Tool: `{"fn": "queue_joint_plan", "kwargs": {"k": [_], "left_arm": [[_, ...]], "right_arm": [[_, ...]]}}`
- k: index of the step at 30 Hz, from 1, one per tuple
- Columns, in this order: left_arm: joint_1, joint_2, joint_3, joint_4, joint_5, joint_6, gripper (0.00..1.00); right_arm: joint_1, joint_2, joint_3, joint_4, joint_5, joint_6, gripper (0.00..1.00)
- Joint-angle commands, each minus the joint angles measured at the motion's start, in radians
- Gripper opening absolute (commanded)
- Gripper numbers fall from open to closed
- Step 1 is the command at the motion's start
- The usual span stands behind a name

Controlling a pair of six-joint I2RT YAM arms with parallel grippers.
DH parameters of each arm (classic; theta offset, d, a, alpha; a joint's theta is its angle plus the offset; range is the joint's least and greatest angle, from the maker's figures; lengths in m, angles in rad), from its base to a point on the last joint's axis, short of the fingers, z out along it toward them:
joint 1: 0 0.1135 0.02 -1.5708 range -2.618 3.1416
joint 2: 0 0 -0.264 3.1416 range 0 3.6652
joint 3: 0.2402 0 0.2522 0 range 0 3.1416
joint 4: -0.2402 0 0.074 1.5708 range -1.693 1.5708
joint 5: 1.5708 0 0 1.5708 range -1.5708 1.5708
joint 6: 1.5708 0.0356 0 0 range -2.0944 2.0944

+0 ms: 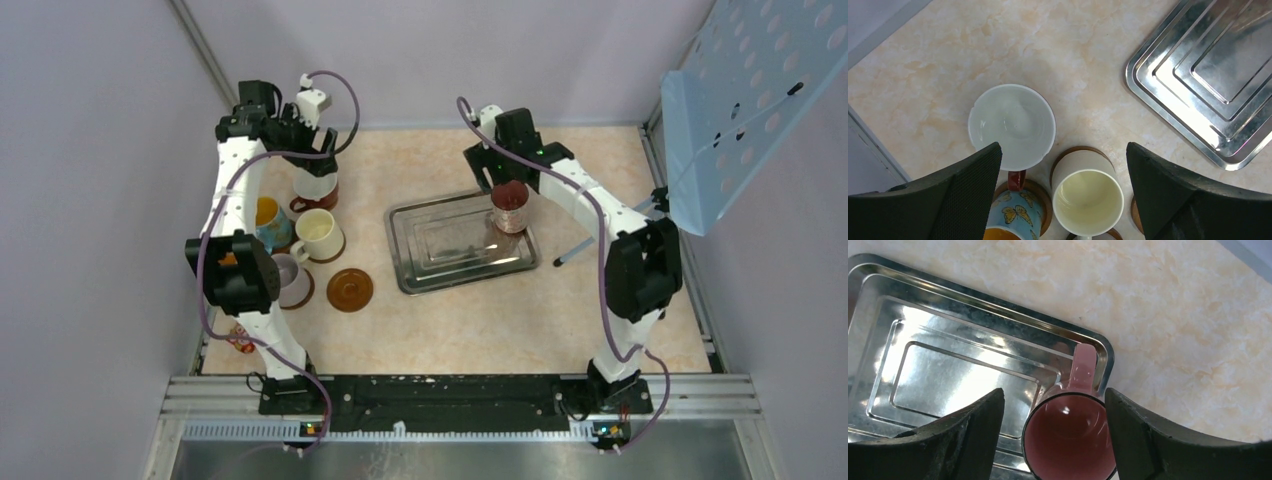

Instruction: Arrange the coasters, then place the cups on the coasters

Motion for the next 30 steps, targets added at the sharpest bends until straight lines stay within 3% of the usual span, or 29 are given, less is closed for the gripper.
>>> {"fn": "queue_joint_plan", "kwargs": {"k": [1, 14, 25, 30], "left_arm": [[-0.001, -0.090, -0.031, 0.063, 0.024, -0.047, 0.99], [-0.002, -0.128, -0.094, 0.109, 0.021, -0.086, 0.99], [-0.001, -0.113, -0.121, 0.134, -0.028, -0.106, 0.99], [-0.001, -0.100, -0.114, 0.130, -0.032, -0.116, 0.99]], "right_arm": [[-0.008, 0.047, 0.088, -0.062, 0.029, -0.025, 0.72], [-0.011, 0.171, 0.142, -0.098, 0.120, -0.059, 0.63], [-0.014, 0.229, 0.201, -0.158, 0.133, -0.106, 0.46], [-0.013, 0.207, 0.189, -0.173, 0.093, -0.110, 0.32]]}}
